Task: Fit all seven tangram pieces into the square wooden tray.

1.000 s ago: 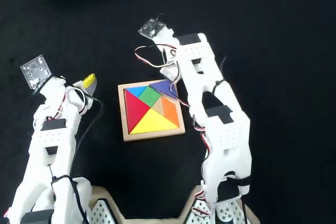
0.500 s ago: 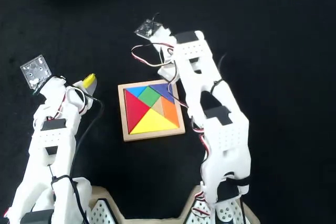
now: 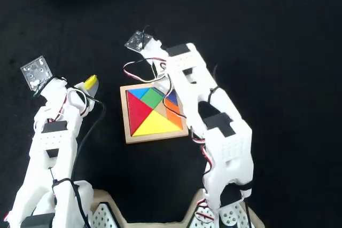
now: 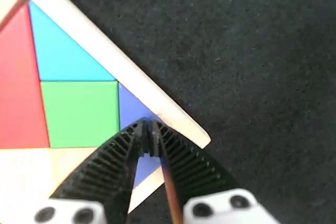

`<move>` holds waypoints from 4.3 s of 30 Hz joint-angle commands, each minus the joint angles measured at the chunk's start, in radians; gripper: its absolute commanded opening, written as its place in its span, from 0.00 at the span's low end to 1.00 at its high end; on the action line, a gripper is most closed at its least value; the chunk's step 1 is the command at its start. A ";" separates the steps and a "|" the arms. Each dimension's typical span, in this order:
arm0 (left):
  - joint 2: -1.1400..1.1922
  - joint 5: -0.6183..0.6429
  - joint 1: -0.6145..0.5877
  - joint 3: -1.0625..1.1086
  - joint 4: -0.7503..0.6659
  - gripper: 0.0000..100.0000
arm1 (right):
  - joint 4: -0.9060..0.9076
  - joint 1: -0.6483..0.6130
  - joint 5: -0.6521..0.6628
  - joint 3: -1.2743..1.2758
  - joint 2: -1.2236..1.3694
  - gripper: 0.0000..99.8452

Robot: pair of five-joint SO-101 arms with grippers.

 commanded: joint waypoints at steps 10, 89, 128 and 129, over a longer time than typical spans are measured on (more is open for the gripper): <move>-0.018 -0.009 0.010 -0.015 -0.023 0.29 | 0.115 -0.014 0.005 -0.071 -0.259 0.01; -1.223 -0.477 -0.090 -0.407 1.363 0.30 | 0.483 0.256 -0.221 0.610 -2.405 0.01; -1.224 -0.577 0.030 0.492 1.022 0.29 | 0.193 0.255 -0.213 1.794 -2.404 0.01; -1.224 -0.578 0.030 0.492 1.022 0.29 | 0.196 0.255 -0.213 1.794 -2.405 0.01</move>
